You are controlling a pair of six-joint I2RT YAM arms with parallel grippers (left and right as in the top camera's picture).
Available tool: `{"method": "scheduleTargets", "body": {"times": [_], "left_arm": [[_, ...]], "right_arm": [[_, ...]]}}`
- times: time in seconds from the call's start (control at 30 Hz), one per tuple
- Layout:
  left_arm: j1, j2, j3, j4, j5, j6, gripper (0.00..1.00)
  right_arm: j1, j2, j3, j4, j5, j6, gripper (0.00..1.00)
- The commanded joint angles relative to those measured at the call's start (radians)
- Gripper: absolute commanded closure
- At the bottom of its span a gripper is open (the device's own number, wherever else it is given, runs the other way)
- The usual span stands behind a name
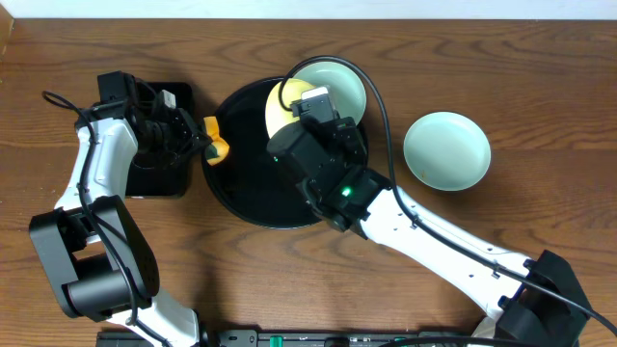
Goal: Clean dirty plates on tray and stack at the side
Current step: 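Tilt and lift the yellow plate with right gripper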
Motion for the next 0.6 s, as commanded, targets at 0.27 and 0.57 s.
{"method": "scheduleTargets", "body": {"times": [0.27, 0.57], "left_arm": [[0.001, -0.023, 0.013, -0.003, -0.005, 0.018, 0.93], [0.001, -0.023, 0.013, -0.003, -0.005, 0.018, 0.92]], "right_arm": [[0.026, -0.024, 0.000, 0.025, 0.077, -0.055, 0.99], [0.029, -0.024, 0.000, 0.054, 0.082, -0.101, 0.99]]}}
